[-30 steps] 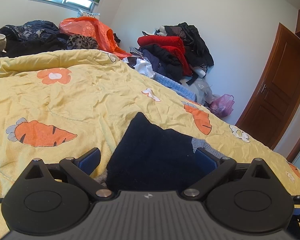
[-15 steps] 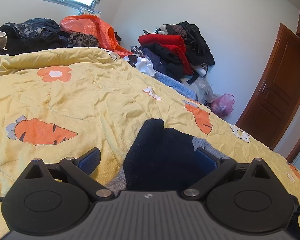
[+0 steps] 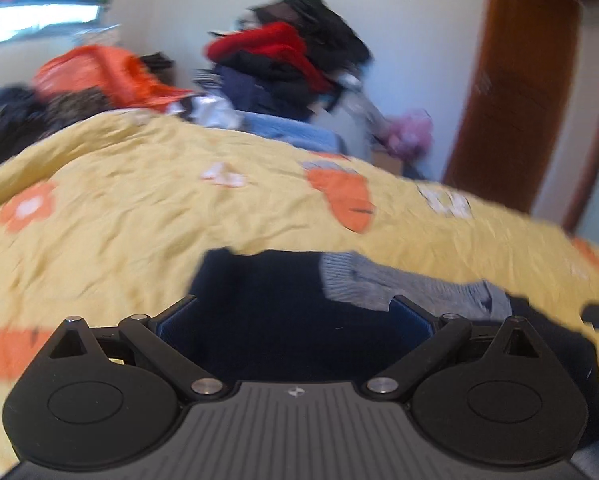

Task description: Fold small clothes

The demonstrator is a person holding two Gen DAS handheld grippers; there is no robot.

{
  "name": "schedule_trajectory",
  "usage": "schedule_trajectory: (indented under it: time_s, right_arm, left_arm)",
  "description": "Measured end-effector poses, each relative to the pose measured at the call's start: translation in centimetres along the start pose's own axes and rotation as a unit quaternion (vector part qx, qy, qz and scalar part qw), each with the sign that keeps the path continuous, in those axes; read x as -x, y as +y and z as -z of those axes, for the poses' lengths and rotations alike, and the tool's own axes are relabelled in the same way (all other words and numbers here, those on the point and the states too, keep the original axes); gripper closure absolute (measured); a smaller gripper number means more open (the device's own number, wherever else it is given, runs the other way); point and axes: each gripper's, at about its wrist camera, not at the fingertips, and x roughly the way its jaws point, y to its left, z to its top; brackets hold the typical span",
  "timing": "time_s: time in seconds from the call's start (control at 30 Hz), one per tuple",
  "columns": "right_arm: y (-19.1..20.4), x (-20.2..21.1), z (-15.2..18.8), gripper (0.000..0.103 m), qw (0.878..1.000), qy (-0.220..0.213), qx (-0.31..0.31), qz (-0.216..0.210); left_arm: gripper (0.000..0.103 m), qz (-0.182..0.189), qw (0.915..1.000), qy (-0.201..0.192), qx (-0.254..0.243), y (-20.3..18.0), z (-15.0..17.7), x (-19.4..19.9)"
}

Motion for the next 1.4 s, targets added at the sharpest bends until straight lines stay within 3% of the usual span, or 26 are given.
schedule_trajectory:
  time_s: [0.1, 0.2, 0.33, 0.43, 0.6, 0.63, 0.73, 0.77, 0.8, 0.9, 0.97, 1.03, 1.3, 1.4]
  right_arm:
    - [1.4, -2.5, 0.5, 0.057, 1.0, 0.016, 0.015, 0.008]
    - [1.7, -4.7, 1.9, 0.057, 0.998, 0.042, 0.027, 0.027]
    - [1.6, -4.4, 3.8, 0.057, 0.997, 0.016, 0.075, 0.024]
    - [1.5, -4.1, 4.8, 0.056, 0.995, -0.009, 0.102, 0.019]
    - [2.9, -3.3, 3.7, 0.051, 0.994, 0.016, 0.097, 0.051]
    - [3.1, -2.1, 3.8, 0.05, 0.995, 0.011, 0.085, 0.054]
    - [3.4, 1.9, 5.8, 0.037, 0.997, -0.019, 0.078, 0.01]
    - [3.5, 2.7, 6.7, 0.027, 0.997, -0.024, 0.073, 0.007]
    - [3.6, 3.0, 7.6, 0.021, 0.997, -0.021, 0.071, 0.008]
    - [3.8, 1.8, 10.0, 0.019, 0.996, 0.019, 0.083, 0.032]
    - [4.5, 1.9, 11.0, 0.013, 0.992, 0.01, 0.115, 0.042]
    - [5.0, 1.6, 11.0, 0.0, 0.991, 0.024, 0.124, 0.042]
    - [6.5, 2.8, 11.7, 0.0, 0.987, 0.043, 0.131, 0.087]
    - [5.9, 4.0, 13.1, 0.0, 0.99, 0.033, 0.107, 0.08]
  left_arm:
    - [0.002, -0.003, 0.9969, 0.046, -0.063, -2.1, -0.2, -3.1]
    - [0.001, 0.01, 0.9936, 0.09, -0.067, -1.7, 0.7, -5.4]
    - [0.0, 0.043, 0.9931, 0.079, -0.076, -0.2, 1.2, -5.6]
    - [0.0, 0.045, 0.9926, 0.079, -0.08, -0.1, 0.9, -5.9]
    - [0.0, 0.013, 0.9931, 0.09, -0.074, -0.6, 0.6, -3.6]
    - [0.0, 0.029, 0.9934, 0.087, -0.069, -0.5, 0.9, -2.0]
    - [0.0, 0.085, 0.9921, 0.072, -0.059, -0.3, 3.0, 2.0]
    - [0.0, 0.088, 0.9911, 0.077, -0.065, -0.4, 3.9, 2.6]
    - [0.0, 0.083, 0.9905, 0.083, -0.071, -0.6, 4.8, 2.9]
    - [0.0, 0.054, 0.9898, 0.073, -0.11, -1.2, 6.9, 3.3]
    - [0.0, 0.054, 0.9901, 0.069, -0.11, -1.2, 7.0, 3.4]
    - [0.0, 0.053, 0.9909, 0.068, -0.103, -1.1, 6.9, 3.2]
    - [0.0, 0.042, 0.9909, 0.067, -0.108, -1.2, 7.1, 3.2]
    - [0.0, 0.042, 0.9909, 0.068, -0.109, -1.3, 7.0, 3.2]
